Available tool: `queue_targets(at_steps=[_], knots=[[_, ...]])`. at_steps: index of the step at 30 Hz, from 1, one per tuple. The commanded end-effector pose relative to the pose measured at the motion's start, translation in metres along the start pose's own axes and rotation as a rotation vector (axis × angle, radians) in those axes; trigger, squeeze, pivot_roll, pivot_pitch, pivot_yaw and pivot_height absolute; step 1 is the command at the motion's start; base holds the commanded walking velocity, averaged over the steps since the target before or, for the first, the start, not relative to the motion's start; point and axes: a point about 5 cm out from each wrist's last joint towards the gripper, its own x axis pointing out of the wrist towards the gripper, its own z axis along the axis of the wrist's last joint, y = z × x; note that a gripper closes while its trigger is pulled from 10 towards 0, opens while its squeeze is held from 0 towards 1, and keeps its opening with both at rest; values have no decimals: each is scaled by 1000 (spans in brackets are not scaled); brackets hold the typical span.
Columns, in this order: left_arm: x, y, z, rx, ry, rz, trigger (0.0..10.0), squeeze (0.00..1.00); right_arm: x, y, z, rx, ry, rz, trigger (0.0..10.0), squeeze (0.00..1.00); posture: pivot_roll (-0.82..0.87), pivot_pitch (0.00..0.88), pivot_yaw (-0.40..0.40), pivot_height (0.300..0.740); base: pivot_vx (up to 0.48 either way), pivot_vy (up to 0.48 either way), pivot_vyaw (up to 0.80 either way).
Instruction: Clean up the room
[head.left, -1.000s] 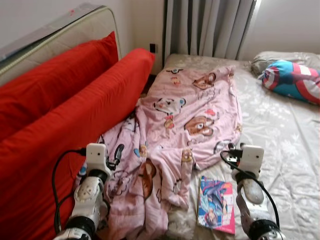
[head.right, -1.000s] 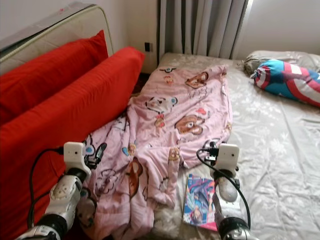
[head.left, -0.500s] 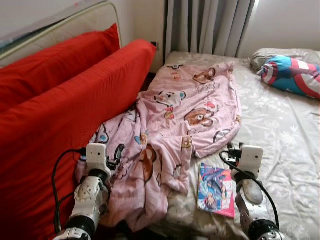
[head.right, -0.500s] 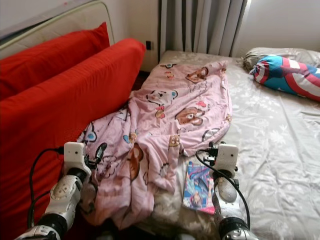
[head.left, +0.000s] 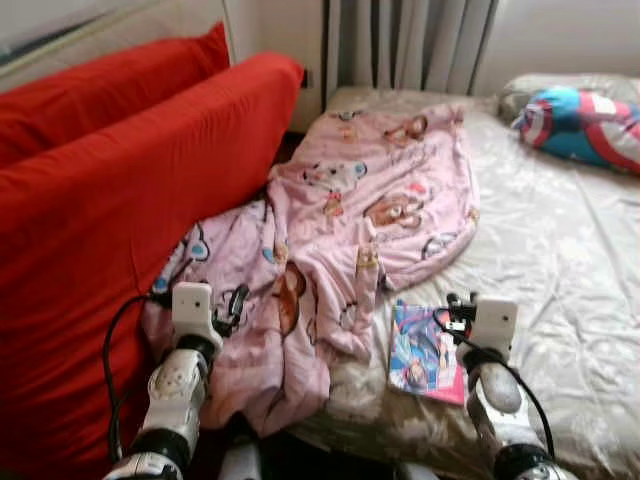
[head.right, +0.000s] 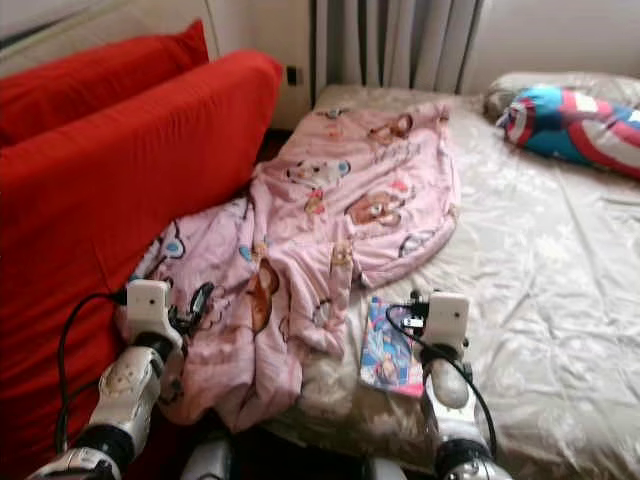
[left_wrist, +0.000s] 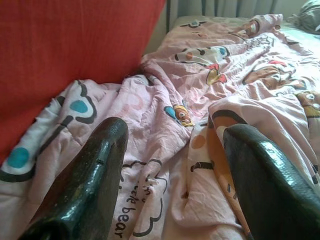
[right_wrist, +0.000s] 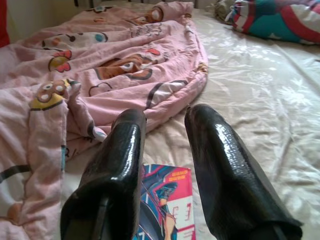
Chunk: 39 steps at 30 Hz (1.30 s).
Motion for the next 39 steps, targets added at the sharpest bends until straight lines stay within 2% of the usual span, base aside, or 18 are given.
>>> queue_targets(at_steps=[1,7,11,39], knots=[[-1,2,-2,-9,13,10,10000,0,0,3,-2,-1,13,12,10000,0,-68,81,-15,629,0,0,0],[-1,2,-2,-10,15,7,10000,0,1,3,-4,-5,46,11,10000,0,-70,81,-15,625,0,0,0],[-1,1,-2,-10,15,6,10000,0,-1,5,-5,-3,45,27,10000,0,-69,81,-14,597,0,0,0],[0,-1,-4,-5,36,-13,10000,0,-2,13,-6,15,40,73,10000,0,-67,84,-14,597,0,0,0]])
